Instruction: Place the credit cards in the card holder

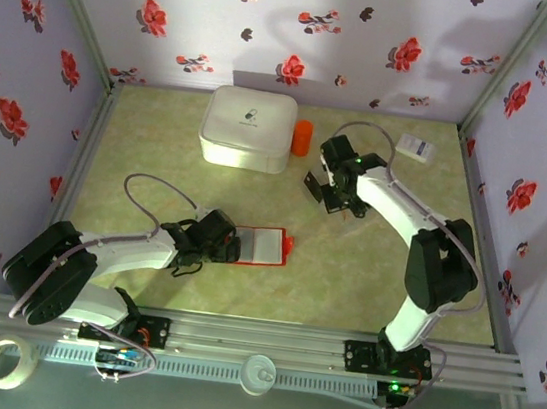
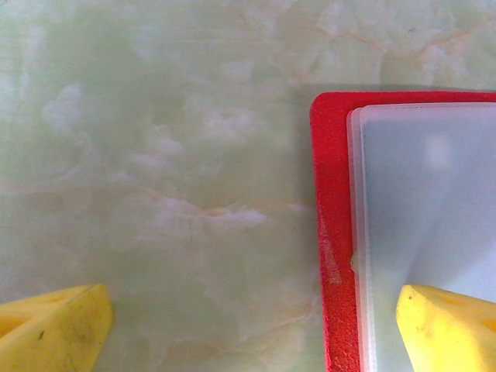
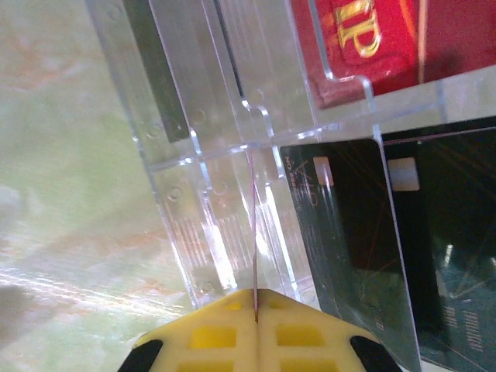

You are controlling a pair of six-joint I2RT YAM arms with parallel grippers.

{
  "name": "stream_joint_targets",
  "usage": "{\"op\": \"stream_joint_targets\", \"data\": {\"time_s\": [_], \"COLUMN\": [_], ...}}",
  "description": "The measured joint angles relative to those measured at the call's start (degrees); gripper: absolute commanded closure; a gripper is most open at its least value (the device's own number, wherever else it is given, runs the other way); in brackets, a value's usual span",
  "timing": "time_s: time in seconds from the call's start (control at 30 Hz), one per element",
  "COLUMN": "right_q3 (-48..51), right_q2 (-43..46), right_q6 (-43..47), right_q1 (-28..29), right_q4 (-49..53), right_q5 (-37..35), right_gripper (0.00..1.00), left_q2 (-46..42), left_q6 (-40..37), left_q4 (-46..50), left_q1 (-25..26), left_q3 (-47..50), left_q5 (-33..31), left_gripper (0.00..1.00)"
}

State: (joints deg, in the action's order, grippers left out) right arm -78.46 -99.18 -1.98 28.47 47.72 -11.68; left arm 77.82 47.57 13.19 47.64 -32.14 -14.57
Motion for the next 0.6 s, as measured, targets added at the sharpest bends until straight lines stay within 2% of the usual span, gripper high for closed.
{"op": "stream_joint_targets", "data": {"time_s": [0.2, 0.37, 0.47, 0.6], "right_q3": [-1.6, -0.3, 5.5, 18.6], "right_q2": [3.6, 9.4, 15.1, 20.9], "right_q6": [0.0, -3.8, -9.4, -20.7], "right_q1": [0.1, 0.8, 1.4, 2.0], "right_q4": [0.9, -1.5, -8.4, -23.3], "right_q5": [4.2, 11.3, 18.1, 27.0], "right_gripper": [1.00, 1.00, 1.00, 1.00], "left_q2": [0.0, 0.0, 0.0, 0.0], "left_q6": [0.2, 0.2, 0.2, 0.4], "left_q4": [0.0, 0.1, 0.3, 1.0], "left_q1": [0.0, 0.3, 0.4, 0.5], "left_q3": [0.0, 0.0, 0.0, -0.2], "left_q5": [0.0, -0.4, -0.5, -0.8], "left_gripper": [0.04, 0.04, 0.05, 0.05]}}
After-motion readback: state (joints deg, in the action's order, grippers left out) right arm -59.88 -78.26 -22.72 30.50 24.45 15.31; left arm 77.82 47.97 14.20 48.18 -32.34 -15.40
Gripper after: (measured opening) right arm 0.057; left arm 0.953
